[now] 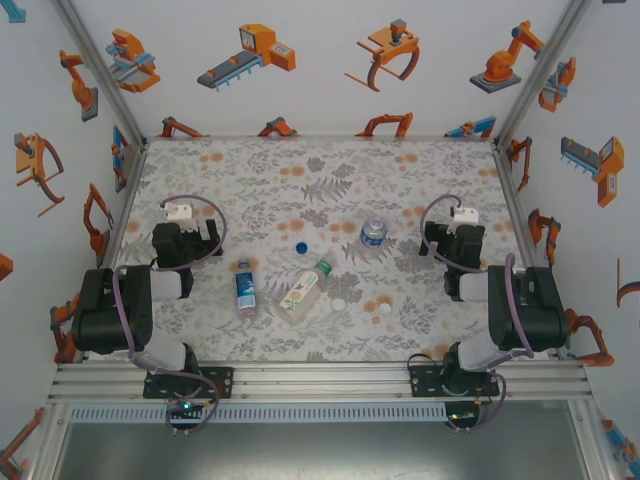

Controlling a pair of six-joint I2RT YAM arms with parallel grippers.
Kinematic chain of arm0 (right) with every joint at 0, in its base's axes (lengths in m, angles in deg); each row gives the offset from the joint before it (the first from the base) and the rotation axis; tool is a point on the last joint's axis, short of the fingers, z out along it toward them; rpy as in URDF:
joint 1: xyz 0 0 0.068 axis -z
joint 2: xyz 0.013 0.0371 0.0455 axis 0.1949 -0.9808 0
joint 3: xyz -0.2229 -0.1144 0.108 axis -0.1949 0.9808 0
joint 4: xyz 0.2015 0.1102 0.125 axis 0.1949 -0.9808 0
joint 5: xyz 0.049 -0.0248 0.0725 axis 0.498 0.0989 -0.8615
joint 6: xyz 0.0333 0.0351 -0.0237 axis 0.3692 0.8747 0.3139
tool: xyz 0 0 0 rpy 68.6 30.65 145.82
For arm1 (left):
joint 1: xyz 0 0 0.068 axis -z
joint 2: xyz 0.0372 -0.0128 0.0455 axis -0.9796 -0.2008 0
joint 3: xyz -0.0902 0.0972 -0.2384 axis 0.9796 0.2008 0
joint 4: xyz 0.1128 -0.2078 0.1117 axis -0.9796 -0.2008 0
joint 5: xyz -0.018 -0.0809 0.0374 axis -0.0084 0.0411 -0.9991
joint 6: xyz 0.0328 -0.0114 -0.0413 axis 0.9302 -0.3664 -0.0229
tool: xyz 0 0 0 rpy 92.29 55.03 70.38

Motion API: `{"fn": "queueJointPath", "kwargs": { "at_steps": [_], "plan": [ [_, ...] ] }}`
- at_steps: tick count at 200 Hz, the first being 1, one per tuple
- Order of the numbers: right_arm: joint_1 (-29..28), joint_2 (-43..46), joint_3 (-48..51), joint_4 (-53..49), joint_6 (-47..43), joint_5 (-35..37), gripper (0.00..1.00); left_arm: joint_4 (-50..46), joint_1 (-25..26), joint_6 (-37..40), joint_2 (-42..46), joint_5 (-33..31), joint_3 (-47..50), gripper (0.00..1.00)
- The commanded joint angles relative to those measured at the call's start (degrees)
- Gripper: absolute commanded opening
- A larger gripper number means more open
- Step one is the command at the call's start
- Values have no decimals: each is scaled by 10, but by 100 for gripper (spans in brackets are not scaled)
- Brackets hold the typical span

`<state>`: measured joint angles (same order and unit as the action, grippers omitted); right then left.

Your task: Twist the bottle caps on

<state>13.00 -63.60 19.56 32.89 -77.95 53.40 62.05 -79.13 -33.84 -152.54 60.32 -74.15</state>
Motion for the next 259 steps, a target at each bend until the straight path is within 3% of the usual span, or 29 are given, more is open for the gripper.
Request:
{"fn": "queueJointPath", "kwargs": {
  "at_steps": [1,63,120,155,205,241,259],
  "plan": [
    [4,-5,-17,20,-6,8,98,8,5,-8,-2,-9,-11,97],
    [4,12,-20,5,-24,-31,92,-39,10,-6,29,-22,-26,97],
    [4,99,-21,-68,-52,-103,89,-139,20,-2,123,-42,-43,97],
    [0,186,-44,-177,-63,-156,88,-260,20,-26,198,-31,-88,97],
    [-23,310,-63,-306,-70,-302,87,-460,19,-54,289,28,-160,97],
    [-54,363,-62,-353,-87,-360,88,-623,19,-56,321,103,-244,97],
    [-80,357,-59,-345,-90,-367,88,-658,19,-51,328,123,-260,97]
  ]
}}
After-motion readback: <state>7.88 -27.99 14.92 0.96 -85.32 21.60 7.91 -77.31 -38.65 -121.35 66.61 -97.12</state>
